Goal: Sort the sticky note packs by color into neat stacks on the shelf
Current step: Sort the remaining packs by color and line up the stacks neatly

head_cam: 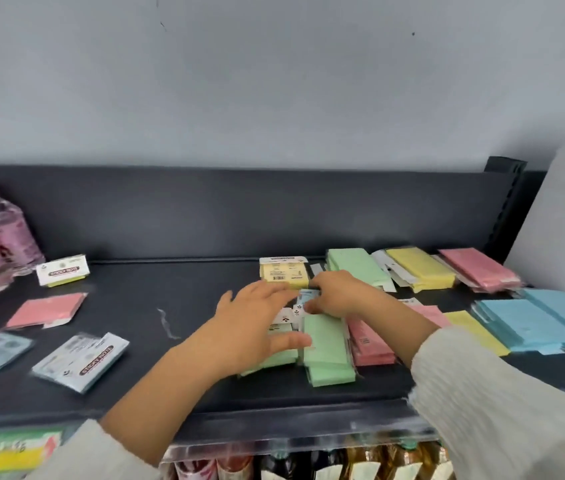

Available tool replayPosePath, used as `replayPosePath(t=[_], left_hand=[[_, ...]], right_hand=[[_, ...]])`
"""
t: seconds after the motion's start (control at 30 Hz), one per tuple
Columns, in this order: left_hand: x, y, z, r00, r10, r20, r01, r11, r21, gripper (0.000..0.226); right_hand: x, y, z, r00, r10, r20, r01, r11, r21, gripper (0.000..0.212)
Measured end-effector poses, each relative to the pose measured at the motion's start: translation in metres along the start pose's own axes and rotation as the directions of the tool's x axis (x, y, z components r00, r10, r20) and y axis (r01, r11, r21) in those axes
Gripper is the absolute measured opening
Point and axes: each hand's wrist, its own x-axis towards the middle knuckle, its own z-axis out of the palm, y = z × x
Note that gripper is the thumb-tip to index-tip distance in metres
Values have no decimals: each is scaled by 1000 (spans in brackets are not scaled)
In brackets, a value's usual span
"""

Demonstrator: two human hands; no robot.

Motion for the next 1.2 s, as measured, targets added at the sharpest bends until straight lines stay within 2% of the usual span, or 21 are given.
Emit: replayPosePath(t=[0.03,0.1,0.17,0.23,0.33,0.47,0.57,0.7,0.8,0.97,1.03,1.1,1.17,1.2], left_hand=[[1,5,1,998,40,-48,-39,999,27,69],[0,17,5,997,81,-3,-81,995,64,57],[-2,25,11,995,76,63,-80,995,64,56],[-4,27,13,996,63,55,-65,997,36,62],[-7,28,12,997,62,51,-64,997,48,69],[-7,30,12,997,74,36,-75,996,43,67],[-7,35,11,997,79,22,-80,996,35,63],[-6,39,8,996,94,7,-95,991,92,58],[-4,40,8,997,77,-4,-76,987,143,56],[4,40,8,999,47,-14,-41,959,280,55],[7,40,6,999,53,-13,-46,946,322,58],[7,42,2,999,50,10,-51,962,268,63],[8,41,-7,999,24,-36,-22,998,60,60],[8,43,-13,995,-26,-100,16,995,-101,54]], right_hand=[[6,0,1,1000,-6,21,7,998,-58,43],[14,-1,0,1000,-20,-1,19,991,-132,44],[16,0,0,998,-45,-54,36,985,-167,43],[18,4,1,995,-62,-73,51,987,-151,42],[16,9,-3,996,-49,-72,48,999,-25,43],[12,18,-17,988,-101,-116,128,958,255,24],[7,29,-28,990,-50,-134,116,826,551,18],[-1,42,-38,997,36,-69,35,591,806,12],[-7,49,-40,998,53,-42,13,461,887,15],[-16,61,-39,991,79,-107,73,348,935,11],[-22,63,-38,984,79,-160,126,329,936,9],[-29,65,-36,965,96,-244,199,342,918,13],[-36,66,-34,911,94,-401,329,423,845,19],[-39,68,-33,858,64,-510,406,523,749,21]])
